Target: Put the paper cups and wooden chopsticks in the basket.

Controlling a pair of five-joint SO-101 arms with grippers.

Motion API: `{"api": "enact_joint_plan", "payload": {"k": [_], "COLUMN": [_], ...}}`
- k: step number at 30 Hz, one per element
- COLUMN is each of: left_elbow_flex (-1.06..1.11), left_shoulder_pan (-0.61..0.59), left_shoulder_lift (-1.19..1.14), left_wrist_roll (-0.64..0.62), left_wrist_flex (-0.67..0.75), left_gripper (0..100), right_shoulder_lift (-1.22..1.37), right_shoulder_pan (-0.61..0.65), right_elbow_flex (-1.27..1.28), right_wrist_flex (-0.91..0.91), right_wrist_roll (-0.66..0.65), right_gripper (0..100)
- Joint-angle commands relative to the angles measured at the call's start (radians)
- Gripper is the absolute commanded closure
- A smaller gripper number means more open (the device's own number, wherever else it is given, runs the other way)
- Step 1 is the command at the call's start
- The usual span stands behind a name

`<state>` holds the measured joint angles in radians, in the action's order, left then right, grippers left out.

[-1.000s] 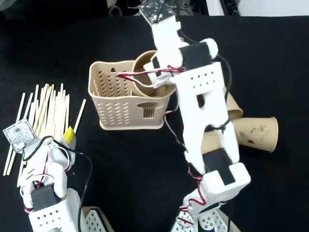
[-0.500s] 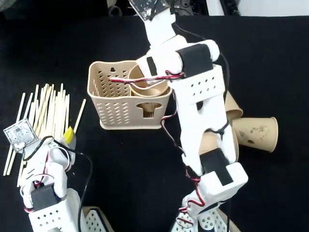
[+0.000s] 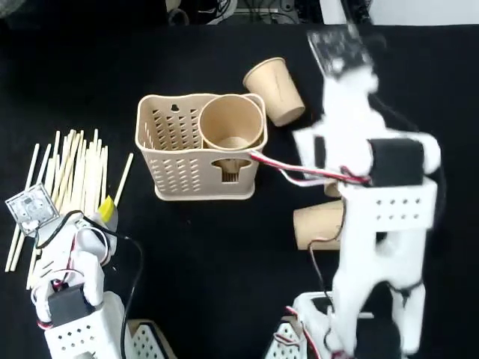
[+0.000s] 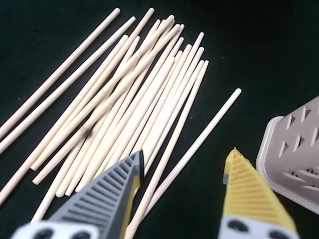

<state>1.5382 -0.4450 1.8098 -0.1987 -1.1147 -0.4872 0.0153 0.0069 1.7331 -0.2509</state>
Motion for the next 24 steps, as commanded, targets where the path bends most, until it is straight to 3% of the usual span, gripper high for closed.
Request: {"api": "enact_joint_plan", "payload": {"k": [1,11,20,24], "left_elbow_flex": [-0.004,-0.002,-0.002,-0.002], "left_shoulder_pan": [0.015,0.015,0.015,0.018], "left_shoulder_lift": [0.006,0.006,0.006,0.006], "left_wrist_roll": [0.009,0.009,0.009,0.009], "left_wrist_flex": [0.018,0.018,0.018,0.018], "left_gripper": [73,73,73,73], "right_shoulder_lift": [-0.07,-0.067,-0.071,-0.076], "right_shoulder_pan": [-0.092,-0.275,-0.419,-0.439], "right_elbow_flex": [0.277,0.624,0.704,0.696], "right_wrist_flex": [0.025,-0.13,-0.241,-0.193], "right_wrist_roll": [-0.087,-0.247,-0.396,-0.451], "right_gripper": [76.2,76.2,76.2,76.5]}}
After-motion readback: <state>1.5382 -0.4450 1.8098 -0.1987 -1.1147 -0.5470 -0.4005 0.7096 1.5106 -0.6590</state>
